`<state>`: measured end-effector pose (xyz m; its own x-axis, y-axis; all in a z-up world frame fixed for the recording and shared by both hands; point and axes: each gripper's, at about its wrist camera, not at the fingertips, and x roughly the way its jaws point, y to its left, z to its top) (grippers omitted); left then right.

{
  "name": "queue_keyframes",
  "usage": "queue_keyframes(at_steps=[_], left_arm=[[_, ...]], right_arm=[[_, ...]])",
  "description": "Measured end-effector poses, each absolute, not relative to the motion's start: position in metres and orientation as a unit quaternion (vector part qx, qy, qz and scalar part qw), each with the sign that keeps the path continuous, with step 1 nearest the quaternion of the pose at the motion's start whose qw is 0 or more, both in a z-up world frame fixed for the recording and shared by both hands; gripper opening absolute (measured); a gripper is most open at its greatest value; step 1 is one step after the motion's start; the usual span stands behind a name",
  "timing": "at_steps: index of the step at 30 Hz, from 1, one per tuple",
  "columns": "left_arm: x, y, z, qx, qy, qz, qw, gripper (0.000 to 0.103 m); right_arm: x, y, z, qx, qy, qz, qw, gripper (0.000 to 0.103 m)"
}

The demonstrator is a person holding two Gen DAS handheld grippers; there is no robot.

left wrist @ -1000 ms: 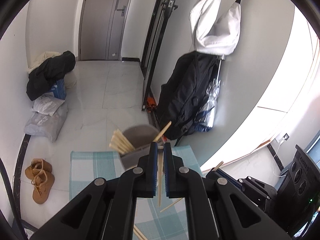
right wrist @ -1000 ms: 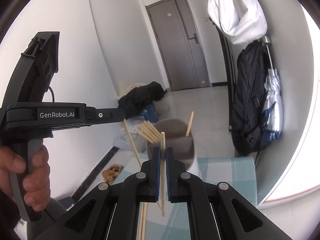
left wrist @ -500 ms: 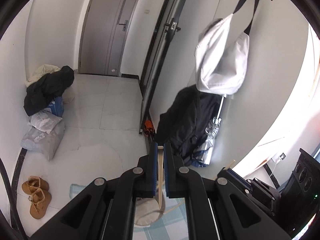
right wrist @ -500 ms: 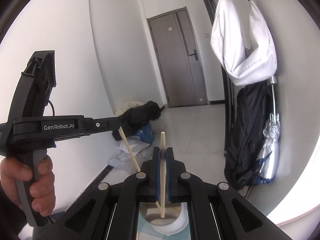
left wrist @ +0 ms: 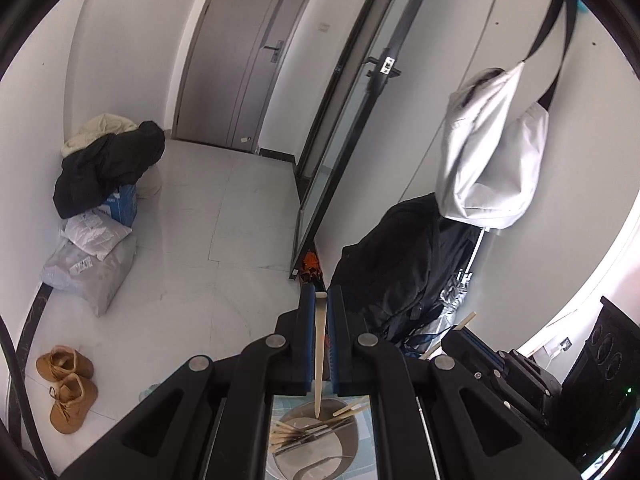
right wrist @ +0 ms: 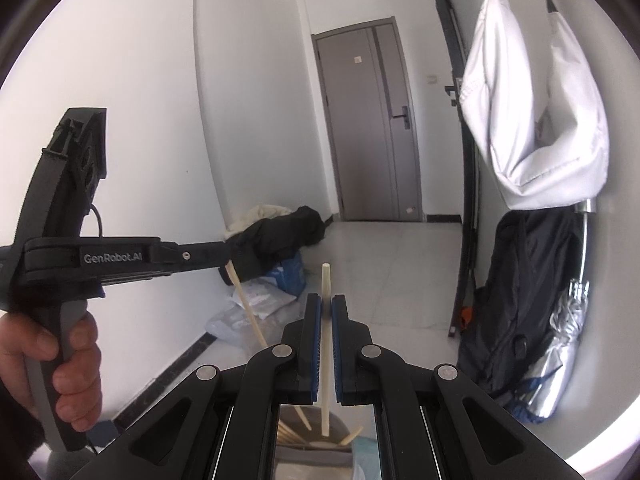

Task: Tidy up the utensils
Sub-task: 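Open both tools to drop the chopsticks into the holder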

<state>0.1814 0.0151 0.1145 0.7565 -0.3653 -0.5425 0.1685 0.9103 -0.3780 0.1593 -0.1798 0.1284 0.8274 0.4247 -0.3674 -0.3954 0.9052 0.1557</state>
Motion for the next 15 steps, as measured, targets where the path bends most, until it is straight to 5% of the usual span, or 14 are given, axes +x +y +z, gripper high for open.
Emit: queue_keyframes(at_steps=[15], left_arm=[[0.180, 0.022, 0.069, -0.175, 0.334, -0.163, 0.912, 0.002]], right_arm=[[0.171, -0.145, 0.080, -0.041, 0.242, 0.235, 0.941, 0.004]])
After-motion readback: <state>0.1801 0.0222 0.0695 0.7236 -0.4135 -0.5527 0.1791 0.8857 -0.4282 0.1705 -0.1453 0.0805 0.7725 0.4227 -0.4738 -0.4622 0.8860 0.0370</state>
